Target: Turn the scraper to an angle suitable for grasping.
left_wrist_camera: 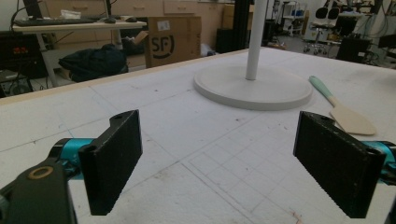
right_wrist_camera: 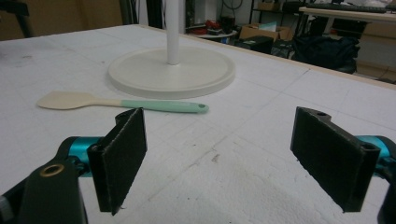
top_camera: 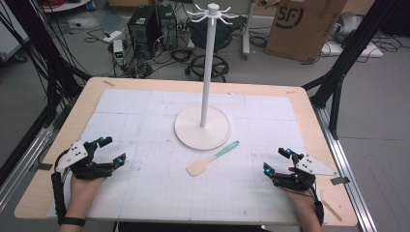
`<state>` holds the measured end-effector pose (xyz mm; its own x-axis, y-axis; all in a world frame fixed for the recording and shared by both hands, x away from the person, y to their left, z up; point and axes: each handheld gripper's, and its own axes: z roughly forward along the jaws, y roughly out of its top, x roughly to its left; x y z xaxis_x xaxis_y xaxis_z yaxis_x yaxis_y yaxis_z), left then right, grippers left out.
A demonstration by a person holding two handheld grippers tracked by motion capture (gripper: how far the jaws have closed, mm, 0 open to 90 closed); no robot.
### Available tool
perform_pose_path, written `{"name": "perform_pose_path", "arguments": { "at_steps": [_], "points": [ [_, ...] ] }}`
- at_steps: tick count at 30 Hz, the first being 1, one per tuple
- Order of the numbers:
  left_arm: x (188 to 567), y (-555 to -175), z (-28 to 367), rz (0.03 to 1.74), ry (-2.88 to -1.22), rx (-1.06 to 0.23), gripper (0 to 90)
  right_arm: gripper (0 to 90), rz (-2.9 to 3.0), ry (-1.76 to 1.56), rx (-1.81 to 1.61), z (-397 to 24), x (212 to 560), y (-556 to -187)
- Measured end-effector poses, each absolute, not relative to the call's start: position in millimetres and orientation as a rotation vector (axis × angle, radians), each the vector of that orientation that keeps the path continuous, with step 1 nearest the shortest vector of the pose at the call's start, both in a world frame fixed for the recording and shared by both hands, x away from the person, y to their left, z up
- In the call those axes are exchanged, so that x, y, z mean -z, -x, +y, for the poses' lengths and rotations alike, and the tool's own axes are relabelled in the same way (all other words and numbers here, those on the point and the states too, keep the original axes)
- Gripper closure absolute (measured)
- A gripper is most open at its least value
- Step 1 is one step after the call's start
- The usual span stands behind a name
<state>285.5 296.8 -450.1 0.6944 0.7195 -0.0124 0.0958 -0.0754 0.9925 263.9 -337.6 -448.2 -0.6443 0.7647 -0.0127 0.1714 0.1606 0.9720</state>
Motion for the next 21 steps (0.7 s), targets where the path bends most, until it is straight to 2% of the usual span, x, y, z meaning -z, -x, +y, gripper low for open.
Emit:
{"name": "perform_pose_path", "arguments": {
  "at_steps": [21],
  "points": [
    [450.2,-286.2,297.4,0.705,-1.574,-0.581,16.3,17.7,1.916,-0.907,-1.511,-338.3,448.2,-264.9]
  ]
}}
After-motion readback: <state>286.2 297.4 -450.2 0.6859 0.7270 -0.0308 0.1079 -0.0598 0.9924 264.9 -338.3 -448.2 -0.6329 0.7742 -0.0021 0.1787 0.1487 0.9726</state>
